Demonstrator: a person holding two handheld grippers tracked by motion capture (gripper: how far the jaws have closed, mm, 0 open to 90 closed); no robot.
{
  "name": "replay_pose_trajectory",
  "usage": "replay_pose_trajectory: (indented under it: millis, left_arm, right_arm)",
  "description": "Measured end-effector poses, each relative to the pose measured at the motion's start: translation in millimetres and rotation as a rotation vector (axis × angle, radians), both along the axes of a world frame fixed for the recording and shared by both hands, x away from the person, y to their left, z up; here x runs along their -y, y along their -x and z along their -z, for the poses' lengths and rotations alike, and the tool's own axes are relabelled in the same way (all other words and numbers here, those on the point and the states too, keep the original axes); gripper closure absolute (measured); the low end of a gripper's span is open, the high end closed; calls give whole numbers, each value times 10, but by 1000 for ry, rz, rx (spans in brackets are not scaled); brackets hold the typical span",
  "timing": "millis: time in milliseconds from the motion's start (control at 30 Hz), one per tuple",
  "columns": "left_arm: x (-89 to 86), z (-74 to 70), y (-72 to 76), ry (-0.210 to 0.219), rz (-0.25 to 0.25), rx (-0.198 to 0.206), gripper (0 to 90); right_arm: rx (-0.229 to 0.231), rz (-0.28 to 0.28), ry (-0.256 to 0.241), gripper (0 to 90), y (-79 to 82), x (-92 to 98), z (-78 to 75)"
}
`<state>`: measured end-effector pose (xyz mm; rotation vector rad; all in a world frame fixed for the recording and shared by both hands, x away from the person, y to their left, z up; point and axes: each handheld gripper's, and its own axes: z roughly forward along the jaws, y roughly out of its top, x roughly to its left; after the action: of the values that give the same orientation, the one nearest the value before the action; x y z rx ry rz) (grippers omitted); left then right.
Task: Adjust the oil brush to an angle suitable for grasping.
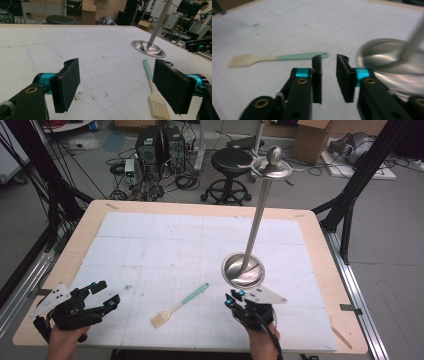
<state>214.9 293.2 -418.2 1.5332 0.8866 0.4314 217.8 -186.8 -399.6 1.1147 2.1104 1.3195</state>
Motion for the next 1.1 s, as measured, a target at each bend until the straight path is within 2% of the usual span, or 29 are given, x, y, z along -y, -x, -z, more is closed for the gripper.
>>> replay_pose_trajectory:
  millis: [33, 67, 100, 133, 200, 233, 400, 500, 633, 667, 833, 933, 1100]
  left_arm:
    - [3, 0, -2, -2, 5, -4, 224]
    - [8, -1, 0, 3, 5, -4, 223]
    - [10, -6, 4, 7, 3, 0, 223]
    - [13, -22, 14, 23, -8, 12, 211]
    - [17, -39, 24, 21, -21, 27, 202]
    - [17, -39, 24, 21, -21, 27, 200]
    - [34, -50, 38, 7, -14, 38, 200]
    - [28, -54, 40, 11, -20, 38, 199]
    - [24, -59, 45, 16, -9, 49, 199]
    - [23, -55, 45, 18, -8, 53, 199]
    - [10, -32, 39, 16, -20, 42, 199]
    - [-6, -26, 42, 11, -26, 41, 198]
    - [-4, -17, 32, -2, -35, 32, 198]
  right_arm:
    - [0, 0, 0, 686, 0, 0, 0]
    - [28, 45, -17, 588, 73, 182, -35]
    - [28, 45, -17, 588, 73, 182, -35]
    - [56, 80, -40, 463, 145, 350, -54]
    - [83, 104, -58, 366, 210, 511, -59]
    - [83, 104, -58, 366, 210, 511, -59]
    - [137, 172, -60, 175, 404, 907, -71]
    - [158, 175, -85, 175, 522, 1029, -66]
    - [169, 164, -104, 175, 626, 1085, -93]
    - [182, 157, -112, 175, 695, 1124, -100]
    - [185, 190, -129, 174, 716, 1173, -112]
    - [175, 193, -113, 175, 726, 1184, -102]
    - [165, 211, -121, 175, 731, 1224, -80]
